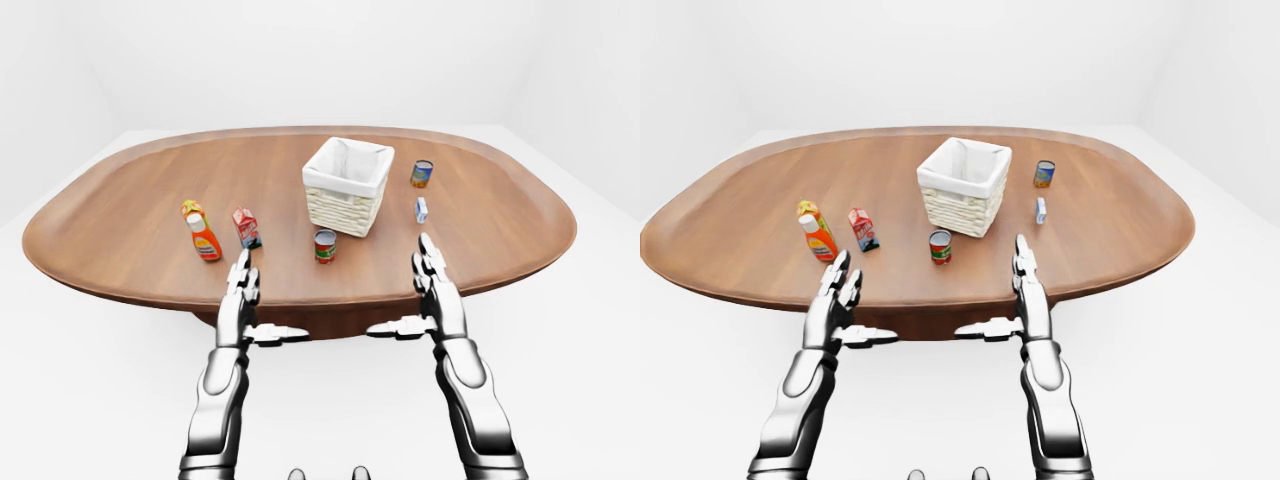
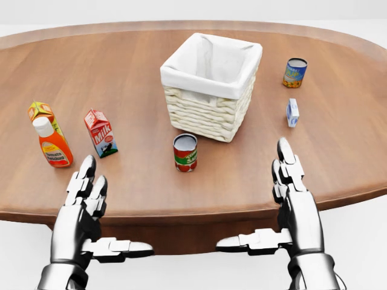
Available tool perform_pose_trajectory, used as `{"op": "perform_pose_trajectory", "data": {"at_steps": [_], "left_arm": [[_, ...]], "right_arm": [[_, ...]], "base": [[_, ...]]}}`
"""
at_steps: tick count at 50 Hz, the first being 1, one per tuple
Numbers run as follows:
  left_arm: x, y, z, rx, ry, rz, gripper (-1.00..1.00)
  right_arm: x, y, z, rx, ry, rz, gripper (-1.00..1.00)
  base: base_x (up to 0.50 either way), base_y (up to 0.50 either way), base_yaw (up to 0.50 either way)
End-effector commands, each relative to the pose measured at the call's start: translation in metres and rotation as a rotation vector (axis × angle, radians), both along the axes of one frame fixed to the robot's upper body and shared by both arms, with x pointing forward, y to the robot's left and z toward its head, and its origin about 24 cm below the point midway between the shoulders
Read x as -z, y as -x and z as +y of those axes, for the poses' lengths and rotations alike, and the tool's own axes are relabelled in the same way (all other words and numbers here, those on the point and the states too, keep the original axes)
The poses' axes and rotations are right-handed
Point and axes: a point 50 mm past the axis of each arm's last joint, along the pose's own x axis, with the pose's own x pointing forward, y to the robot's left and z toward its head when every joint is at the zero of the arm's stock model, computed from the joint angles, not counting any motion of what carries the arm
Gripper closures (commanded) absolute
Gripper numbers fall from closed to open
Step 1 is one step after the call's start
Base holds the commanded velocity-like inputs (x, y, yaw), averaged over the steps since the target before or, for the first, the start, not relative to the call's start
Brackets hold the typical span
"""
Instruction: Pick the milk and place it in the basket.
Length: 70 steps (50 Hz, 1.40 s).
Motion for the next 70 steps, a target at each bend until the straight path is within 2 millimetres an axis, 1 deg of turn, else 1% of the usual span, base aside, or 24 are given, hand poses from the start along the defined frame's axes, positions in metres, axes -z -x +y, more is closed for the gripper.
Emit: {"op": "perform_pose_trajectory", "data": {"at_steps": [1,3,5,7,9,11,18,19,22,23,30,36,40,48,52,59,62,70], "left_arm": [[-0.016,0.010,0.007,0.101,0.206,-0.064,-1.00],[-0.027,0.018,0.006,0.122,0.155,-0.122,-1.00],[-0.037,0.024,0.006,0.101,0.109,-0.148,-1.00],[-0.044,0.027,0.006,0.078,0.110,-0.152,-1.00],[-0.048,0.028,0.003,0.076,0.044,-0.183,-1.00],[-0.049,0.029,0.000,0.068,0.012,-0.191,-1.00],[-0.054,0.033,-0.002,0.090,0.014,-0.194,-1.00],[-0.058,0.033,-0.001,0.081,-0.016,-0.209,-1.00],[-0.063,0.033,0.000,0.078,-0.023,-0.226,-1.00],[-0.069,0.035,-0.001,0.080,-0.035,-0.254,-1.00],[-0.098,0.045,-0.001,0.082,-0.067,-0.384,-1.00],[-0.106,0.045,0.001,0.068,-0.083,-0.418,-1.00],[-0.104,0.041,0.002,0.059,-0.094,-0.409,-1.00],[-0.117,0.049,0.002,0.058,-0.102,-0.469,-1.00],[-0.115,0.049,0.002,0.057,-0.104,-0.462,-1.00],[-0.119,0.049,0.003,0.057,-0.100,-0.480,-1.00],[-0.118,0.049,0.002,0.061,-0.101,-0.475,-1.00],[-0.115,0.049,0.000,0.072,-0.100,-0.462,-1.00]], "right_arm": [[-0.065,0.034,-0.003,-0.079,0.134,-0.270,-1.00],[-0.077,0.047,-0.001,-0.120,0.130,-0.370,-1.00],[-0.088,0.056,0.001,-0.114,0.162,-0.405,-1.00],[-0.097,0.060,0.003,-0.147,0.121,-0.431,-1.00],[-0.102,0.061,0.002,-0.124,0.160,-0.463,-1.00],[-0.102,0.061,0.004,-0.129,0.165,-0.470,-1.00],[-0.104,0.065,0.004,-0.139,0.146,-0.498,-1.00],[-0.107,0.067,0.004,-0.143,0.150,-0.509,-1.00],[-0.109,0.068,0.005,-0.146,0.146,-0.521,-1.00],[-0.113,0.071,0.006,-0.149,0.152,-0.534,-1.00],[-0.123,0.076,0.006,-0.142,0.181,-0.560,-1.00],[-0.128,0.077,0.007,-0.157,0.191,-0.573,-1.00],[-0.128,0.078,0.007,-0.164,0.179,-0.573,-1.00],[-0.139,0.083,0.006,-0.185,0.142,-0.631,-1.00],[-0.139,0.084,0.007,-0.187,0.147,-0.630,-1.00],[-0.140,0.085,0.008,-0.198,0.147,-0.631,-1.00],[-0.143,0.087,0.007,-0.200,0.134,-0.655,-1.00],[-0.141,0.087,0.007,-0.205,0.124,-0.642,-1.00]], "base": [[0.00,0.00,0.00],[0.00,0.00,0.00],[0.00,0.00,0.00],[0.00,0.00,0.00],[0.00,0.00,0.00],[0.00,0.00,0.00],[0.00,0.00,0.00],[0.00,0.00,0.00],[0.00,0.00,0.00],[0.00,0.00,0.00],[0.00,0.00,0.00],[0.00,0.00,0.00],[0.00,0.00,0.00],[0.05,0.00,0.00],[0.29,0.00,0.00],[0.24,0.00,0.00],[0.18,0.00,0.00],[0.18,0.00,0.00]]}}
